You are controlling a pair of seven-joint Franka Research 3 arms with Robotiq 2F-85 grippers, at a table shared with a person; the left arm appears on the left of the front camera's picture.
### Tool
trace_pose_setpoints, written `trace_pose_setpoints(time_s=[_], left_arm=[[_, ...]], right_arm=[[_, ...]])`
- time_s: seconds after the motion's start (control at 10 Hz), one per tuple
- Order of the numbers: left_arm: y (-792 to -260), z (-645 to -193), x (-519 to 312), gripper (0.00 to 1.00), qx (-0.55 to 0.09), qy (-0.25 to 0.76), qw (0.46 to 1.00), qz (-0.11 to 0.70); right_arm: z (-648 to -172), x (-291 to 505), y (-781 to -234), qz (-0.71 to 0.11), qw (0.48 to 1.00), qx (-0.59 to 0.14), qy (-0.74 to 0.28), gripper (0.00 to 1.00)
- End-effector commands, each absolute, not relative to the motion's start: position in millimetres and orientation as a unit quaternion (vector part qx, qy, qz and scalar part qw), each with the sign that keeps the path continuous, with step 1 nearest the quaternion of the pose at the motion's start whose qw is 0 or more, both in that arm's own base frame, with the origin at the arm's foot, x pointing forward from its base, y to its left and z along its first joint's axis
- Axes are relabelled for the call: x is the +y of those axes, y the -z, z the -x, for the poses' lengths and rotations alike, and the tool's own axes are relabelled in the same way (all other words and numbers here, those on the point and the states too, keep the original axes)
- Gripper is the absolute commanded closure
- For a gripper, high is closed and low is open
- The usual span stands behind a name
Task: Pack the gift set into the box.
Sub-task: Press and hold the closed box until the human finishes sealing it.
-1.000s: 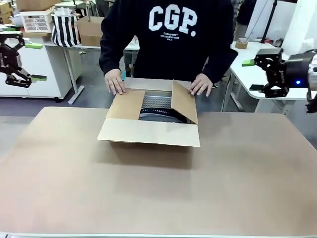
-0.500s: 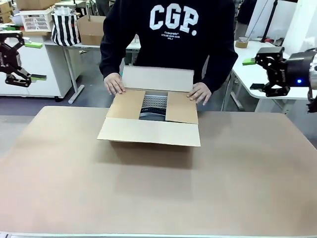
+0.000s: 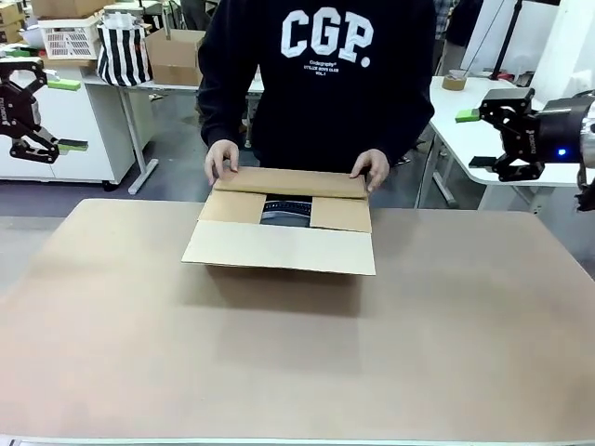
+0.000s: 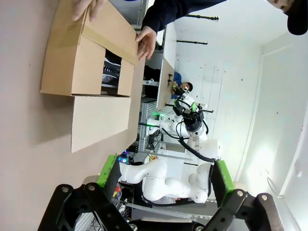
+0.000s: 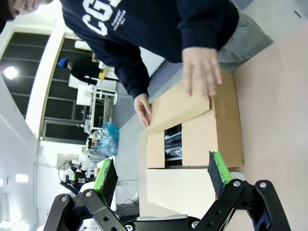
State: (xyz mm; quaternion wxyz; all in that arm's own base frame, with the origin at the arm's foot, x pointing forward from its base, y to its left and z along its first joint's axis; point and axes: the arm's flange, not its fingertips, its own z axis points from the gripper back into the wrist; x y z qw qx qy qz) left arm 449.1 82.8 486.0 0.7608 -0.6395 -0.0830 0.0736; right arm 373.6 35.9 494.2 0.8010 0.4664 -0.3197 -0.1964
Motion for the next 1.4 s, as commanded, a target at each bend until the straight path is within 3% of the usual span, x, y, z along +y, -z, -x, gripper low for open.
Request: trace_pose_setpoints(time_s=[0.0,1.3], left_arm=[[-484.9,-446.8,80.9,0.00,-0.090,-0.075,0.759,0.640],[-484.9,-446.8,80.9,0.00,-0.090,-0.075,0.759,0.640]], right_arm=[[-371.5,33.5,-508.0,-0.467,0.802,-0.315,0.199,0.00],[-371.5,33.5,-508.0,-0.467,0.802,-0.315,0.199,0.00]])
